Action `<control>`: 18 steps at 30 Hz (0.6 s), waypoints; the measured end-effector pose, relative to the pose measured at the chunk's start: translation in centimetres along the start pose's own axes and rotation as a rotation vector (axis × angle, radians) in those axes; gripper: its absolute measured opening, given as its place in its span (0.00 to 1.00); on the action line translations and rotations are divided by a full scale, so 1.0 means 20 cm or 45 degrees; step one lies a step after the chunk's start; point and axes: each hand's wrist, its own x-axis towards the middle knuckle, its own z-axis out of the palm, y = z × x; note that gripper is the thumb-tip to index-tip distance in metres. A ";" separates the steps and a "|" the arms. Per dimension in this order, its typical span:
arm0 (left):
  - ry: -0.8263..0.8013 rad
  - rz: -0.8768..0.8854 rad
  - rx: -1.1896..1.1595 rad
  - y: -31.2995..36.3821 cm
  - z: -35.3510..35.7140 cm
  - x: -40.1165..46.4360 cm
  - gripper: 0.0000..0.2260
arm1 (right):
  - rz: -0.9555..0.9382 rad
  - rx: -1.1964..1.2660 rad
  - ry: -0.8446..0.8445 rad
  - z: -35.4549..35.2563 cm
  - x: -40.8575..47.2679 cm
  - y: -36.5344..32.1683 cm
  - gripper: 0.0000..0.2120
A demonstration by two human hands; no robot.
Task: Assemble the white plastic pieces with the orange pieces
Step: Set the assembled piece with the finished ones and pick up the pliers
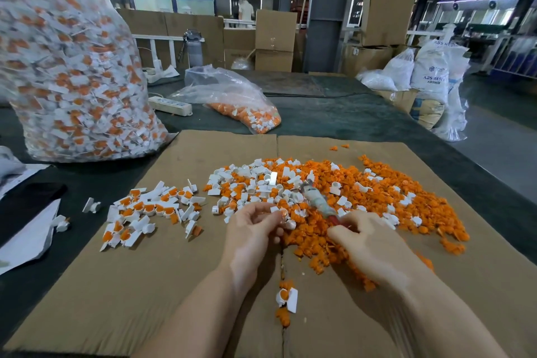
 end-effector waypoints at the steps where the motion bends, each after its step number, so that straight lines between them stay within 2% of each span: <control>1: 0.021 -0.026 -0.052 0.01 0.00 0.01 0.06 | -0.021 0.088 -0.070 0.00 -0.01 -0.02 0.09; 5: 0.057 -0.063 -0.165 0.06 0.02 0.03 0.05 | -0.077 0.189 -0.244 0.00 -0.04 -0.06 0.14; 10: 0.107 -0.058 -0.100 0.08 0.05 0.07 0.02 | -0.079 0.204 -0.311 -0.02 -0.04 -0.11 0.14; 18: 0.213 -0.113 -0.100 0.09 0.05 0.10 0.03 | -0.065 0.215 -0.415 -0.02 -0.02 -0.15 0.10</control>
